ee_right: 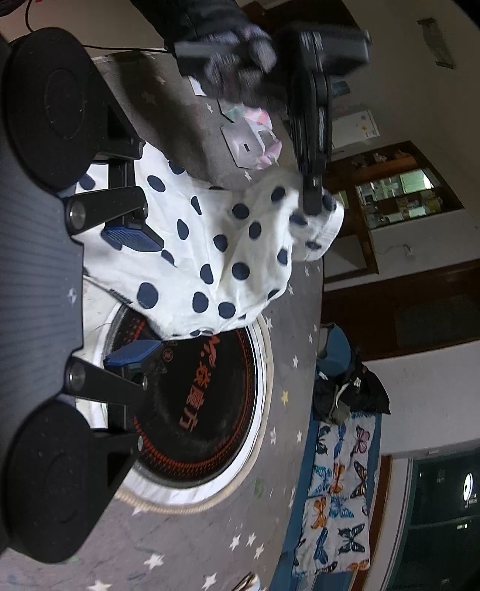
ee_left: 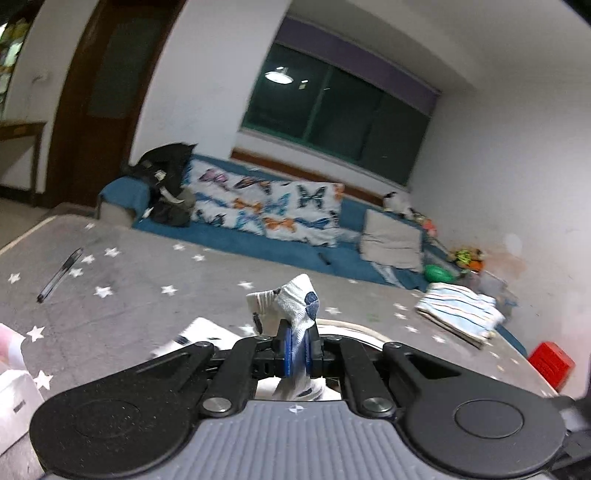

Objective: Fold clothes
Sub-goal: 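Lift the waistband end with the left gripper and fold it toward the right gripper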

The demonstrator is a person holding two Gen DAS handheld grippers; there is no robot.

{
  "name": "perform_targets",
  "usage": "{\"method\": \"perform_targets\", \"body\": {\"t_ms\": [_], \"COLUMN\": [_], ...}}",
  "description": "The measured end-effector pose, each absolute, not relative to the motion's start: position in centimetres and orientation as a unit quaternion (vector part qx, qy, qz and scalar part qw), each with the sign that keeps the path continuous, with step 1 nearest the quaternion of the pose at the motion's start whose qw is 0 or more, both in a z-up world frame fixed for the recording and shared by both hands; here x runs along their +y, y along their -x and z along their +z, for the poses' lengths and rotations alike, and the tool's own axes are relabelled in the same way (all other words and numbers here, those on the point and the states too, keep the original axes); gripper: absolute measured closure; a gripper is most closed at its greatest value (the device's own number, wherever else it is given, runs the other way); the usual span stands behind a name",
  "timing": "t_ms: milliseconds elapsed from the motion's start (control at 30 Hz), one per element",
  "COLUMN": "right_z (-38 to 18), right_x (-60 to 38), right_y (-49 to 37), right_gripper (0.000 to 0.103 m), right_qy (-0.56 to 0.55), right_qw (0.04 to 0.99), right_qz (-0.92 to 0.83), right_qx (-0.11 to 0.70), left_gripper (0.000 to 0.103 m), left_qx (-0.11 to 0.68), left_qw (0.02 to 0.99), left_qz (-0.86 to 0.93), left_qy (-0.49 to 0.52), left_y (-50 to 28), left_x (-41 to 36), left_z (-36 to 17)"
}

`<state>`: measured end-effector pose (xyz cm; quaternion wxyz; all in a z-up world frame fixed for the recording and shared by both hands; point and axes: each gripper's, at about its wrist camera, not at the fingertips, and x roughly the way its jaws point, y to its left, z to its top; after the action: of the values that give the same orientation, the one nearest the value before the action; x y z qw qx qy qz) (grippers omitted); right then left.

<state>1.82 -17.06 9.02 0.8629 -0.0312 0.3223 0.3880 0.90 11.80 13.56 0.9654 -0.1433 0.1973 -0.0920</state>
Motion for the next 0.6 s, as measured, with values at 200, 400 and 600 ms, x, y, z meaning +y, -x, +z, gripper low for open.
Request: {"method": "perform_targets", "body": {"t_ms": [200, 400, 600], "right_z": [9.2, 9.4, 9.2], "right_x": [-18.8, -20.4, -21.3], "right_y": [0.0, 1.4, 2.1], "right_gripper": [0.049, 0.049, 0.049], "right_qy": [0.021, 0.015, 0.004], "right_qw": [0.872, 0.880, 0.878], "right_qz": [0.373, 0.360, 0.360], "right_qx": [0.315, 0.310, 0.314], "left_gripper": [0.096, 0.096, 0.095], "left_qx": [0.185, 0.198, 0.213], "left_qw": [0.964, 0.953, 0.939], "left_qz": [-0.156, -0.204, -0.253], "left_qy": [0.113, 0.106, 0.095], "left_y": [4.5, 10.0, 14.1], "left_x": [8.4, 4.8, 2.1], "left_z": [14.6, 13.6, 12.3]}}
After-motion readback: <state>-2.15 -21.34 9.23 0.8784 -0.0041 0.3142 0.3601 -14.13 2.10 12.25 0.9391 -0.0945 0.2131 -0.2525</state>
